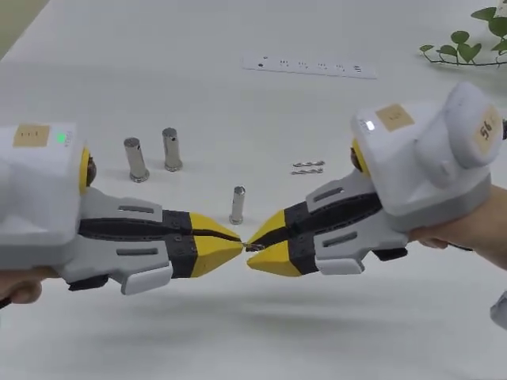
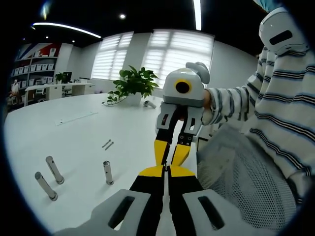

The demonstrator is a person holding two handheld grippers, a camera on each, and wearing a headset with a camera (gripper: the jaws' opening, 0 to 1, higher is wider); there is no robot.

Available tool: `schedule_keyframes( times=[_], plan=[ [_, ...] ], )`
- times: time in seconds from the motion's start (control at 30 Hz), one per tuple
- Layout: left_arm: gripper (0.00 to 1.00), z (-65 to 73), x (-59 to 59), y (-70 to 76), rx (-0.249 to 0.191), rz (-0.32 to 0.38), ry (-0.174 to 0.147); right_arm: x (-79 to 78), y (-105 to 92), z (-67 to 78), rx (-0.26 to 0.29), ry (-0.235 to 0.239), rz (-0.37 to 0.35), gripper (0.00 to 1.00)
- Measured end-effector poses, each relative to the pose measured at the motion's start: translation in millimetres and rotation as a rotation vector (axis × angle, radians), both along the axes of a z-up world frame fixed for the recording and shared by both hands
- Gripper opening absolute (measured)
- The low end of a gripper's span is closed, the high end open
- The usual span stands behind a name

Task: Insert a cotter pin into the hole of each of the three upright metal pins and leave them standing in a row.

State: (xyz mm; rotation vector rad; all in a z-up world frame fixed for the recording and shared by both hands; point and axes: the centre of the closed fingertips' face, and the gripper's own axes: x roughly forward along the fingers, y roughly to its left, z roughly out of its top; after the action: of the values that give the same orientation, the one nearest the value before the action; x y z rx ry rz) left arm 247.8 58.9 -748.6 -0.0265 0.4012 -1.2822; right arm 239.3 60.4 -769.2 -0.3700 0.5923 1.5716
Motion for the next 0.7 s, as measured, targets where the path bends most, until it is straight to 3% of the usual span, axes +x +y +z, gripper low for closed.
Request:
schedule_keyframes(
  times=[0.3,0.7],
  plan=[
    [0.0,-9.0,-6.5,-1.0,0.027,-0.019,0.023,-5.0,2.6,-3.5,-0.004,0.017,0.038,0.06],
    [0.0,-12.5,-10.5,-4.4,0.026,-0.034,0.042,-10.0,-0.6,-7.8,-0.029,0.023,0.067,0.05]
  ],
)
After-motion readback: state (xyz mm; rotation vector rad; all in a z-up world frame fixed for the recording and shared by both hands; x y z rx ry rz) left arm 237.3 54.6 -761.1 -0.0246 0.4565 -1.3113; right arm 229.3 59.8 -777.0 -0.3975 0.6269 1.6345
